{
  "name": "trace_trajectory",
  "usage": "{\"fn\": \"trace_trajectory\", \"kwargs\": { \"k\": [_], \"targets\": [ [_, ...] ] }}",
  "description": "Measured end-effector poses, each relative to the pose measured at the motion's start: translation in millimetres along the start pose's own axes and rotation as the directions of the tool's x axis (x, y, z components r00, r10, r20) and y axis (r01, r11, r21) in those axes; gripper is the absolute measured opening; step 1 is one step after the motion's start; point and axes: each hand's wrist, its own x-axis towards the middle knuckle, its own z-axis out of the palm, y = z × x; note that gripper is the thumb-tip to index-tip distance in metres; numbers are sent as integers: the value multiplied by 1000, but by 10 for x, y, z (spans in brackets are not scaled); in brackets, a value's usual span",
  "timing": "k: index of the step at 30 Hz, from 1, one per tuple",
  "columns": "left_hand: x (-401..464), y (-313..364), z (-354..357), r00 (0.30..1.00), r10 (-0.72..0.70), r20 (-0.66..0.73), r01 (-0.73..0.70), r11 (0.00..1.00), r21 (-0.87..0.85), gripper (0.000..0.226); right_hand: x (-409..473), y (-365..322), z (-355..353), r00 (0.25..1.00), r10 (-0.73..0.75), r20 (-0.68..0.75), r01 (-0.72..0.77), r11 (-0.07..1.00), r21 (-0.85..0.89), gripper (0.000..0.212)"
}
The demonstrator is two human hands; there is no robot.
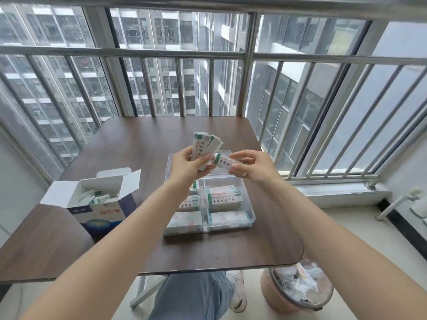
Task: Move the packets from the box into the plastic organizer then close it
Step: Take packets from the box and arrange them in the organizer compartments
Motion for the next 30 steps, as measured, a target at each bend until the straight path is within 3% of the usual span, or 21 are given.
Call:
{"fn": "trace_trajectory", "kwargs": {
  "k": [7, 14, 21, 25, 30],
  "targets": [
    [135, -71, -43, 990, 7, -138, 2, 998, 66, 14, 240, 8, -43, 999, -11, -40, -5, 923, -385, 19],
    [158, -103, -75, 989, 3, -148, 11, 995, 96, 18, 282, 27, 105, 986, 105, 132, 13, 731, -682, 15],
    [134, -122, -93, 990, -1, -142, 13, 996, 86, 18, 297, 97, 298, 988, 50, 149, 96, 560, -823, 14],
    [108, -130, -105, 990, 6, -142, 9, 994, 108, 18, 268, 131, 339, 991, 14, 132, 114, 412, -904, 10],
    [91, -142, -118, 989, 3, -147, 13, 994, 106, 18, 260, 110, 368, 973, -67, 222, 231, 220, -948, 19]
  ]
}}
